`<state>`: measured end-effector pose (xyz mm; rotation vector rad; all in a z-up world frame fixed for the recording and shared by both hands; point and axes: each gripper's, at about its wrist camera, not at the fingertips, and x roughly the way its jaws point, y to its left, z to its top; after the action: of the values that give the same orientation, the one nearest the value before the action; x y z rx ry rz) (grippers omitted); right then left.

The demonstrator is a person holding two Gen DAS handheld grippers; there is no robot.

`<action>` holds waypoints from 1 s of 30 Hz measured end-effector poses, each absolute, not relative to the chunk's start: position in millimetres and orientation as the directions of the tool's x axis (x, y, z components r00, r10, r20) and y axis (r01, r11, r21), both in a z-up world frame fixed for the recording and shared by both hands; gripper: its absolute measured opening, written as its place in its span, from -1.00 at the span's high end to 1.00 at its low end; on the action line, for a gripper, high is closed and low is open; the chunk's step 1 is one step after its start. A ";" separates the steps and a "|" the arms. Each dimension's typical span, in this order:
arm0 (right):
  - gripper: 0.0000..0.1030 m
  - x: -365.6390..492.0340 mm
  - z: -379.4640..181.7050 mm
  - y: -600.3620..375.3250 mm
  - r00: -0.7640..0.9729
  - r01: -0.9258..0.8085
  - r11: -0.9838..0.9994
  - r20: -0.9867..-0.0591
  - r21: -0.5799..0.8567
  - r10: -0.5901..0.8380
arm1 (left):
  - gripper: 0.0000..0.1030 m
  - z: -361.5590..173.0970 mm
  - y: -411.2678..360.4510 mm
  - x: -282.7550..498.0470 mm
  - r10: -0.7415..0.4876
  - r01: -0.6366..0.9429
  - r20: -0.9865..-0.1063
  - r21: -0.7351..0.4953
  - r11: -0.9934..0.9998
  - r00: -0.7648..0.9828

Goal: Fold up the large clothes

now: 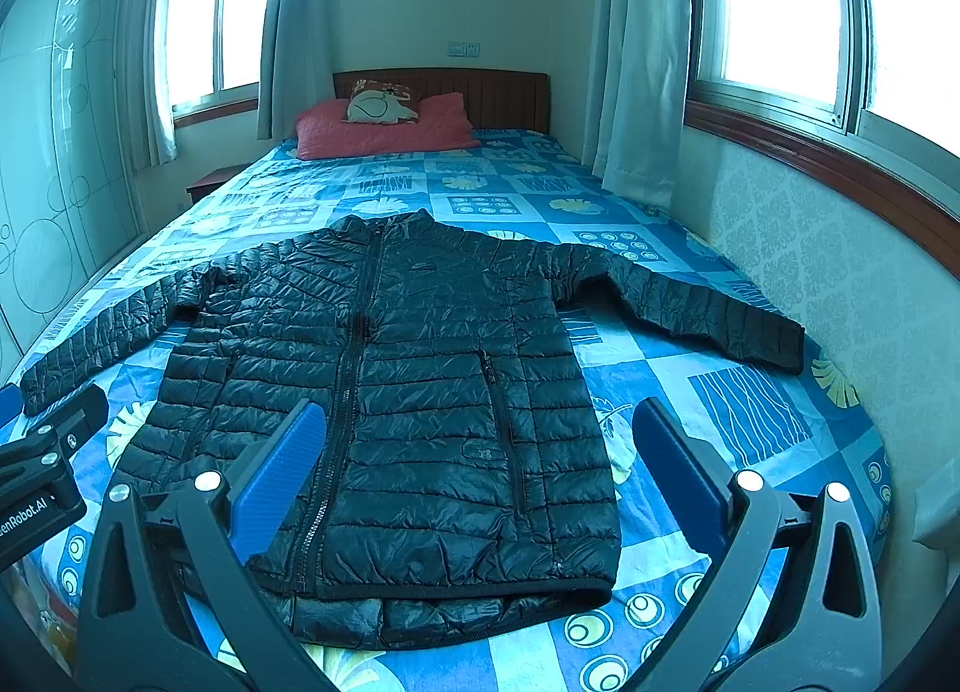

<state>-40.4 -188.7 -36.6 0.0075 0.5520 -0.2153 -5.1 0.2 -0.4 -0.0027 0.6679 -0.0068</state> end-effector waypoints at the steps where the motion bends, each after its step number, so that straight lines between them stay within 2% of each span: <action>1: -0.96 -40.5 -36.6 -188.6 0.829 0.205 0.977 -0.521 -0.051 -0.201 | -0.91 -0.3 0.4 -4.9 -0.009 0.006 -0.620 -0.006 1.000 0.785; 21: -0.96 -29.6 -46.2 -183.5 0.824 0.199 0.979 -0.532 -0.050 -0.195 | -0.91 -11.1 4.0 -3.0 -0.002 -0.002 -0.636 -0.005 1.000 0.771; 26: -0.96 -19.1 -54.1 -189.3 0.815 0.198 0.980 -0.550 -0.030 -0.182 | -0.91 -22.3 7.4 11.6 0.002 -0.010 -0.665 -0.009 1.000 0.747; 30: -0.96 -1.3 -62.3 -209.2 0.801 0.208 0.978 -0.578 0.028 -0.154 | -0.91 -37.4 22.4 43.3 -0.019 -0.031 -0.734 -0.055 0.998 0.679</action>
<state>-1.3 -209.2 -62.3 0.0921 0.6119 -0.1942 43.3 22.4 -37.4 -0.0649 0.8251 0.0069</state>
